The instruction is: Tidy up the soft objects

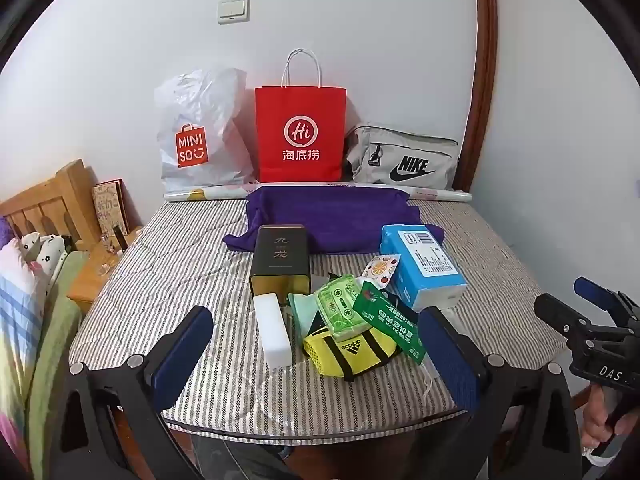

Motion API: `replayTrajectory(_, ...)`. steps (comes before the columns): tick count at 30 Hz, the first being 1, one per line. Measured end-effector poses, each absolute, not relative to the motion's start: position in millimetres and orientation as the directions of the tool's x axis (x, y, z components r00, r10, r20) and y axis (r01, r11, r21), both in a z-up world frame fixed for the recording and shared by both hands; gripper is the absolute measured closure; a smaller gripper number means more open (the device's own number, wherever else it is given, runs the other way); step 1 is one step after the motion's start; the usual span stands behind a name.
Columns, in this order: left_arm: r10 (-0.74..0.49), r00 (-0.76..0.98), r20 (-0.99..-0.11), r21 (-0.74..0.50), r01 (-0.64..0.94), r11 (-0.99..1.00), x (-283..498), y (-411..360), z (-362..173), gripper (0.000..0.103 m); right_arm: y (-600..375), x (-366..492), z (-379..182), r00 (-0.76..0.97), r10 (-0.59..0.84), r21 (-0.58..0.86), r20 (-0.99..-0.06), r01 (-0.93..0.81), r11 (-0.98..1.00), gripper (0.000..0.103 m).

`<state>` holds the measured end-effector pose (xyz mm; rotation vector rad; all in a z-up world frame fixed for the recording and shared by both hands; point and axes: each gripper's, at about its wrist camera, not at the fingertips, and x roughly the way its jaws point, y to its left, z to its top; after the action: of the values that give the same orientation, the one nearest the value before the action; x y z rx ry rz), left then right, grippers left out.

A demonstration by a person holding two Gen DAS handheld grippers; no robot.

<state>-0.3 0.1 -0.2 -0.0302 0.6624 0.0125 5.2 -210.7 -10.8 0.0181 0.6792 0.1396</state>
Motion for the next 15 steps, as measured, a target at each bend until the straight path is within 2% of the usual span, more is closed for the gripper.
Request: replayTrajectory(15, 0.001, 0.793, -0.609, -0.028, -0.022, 0.999, -6.1, -0.8, 7.5, 0.0, -204.8, 4.2, -4.3, 0.779, 0.13, 0.048, -0.613, -0.128, 0.991, 0.0)
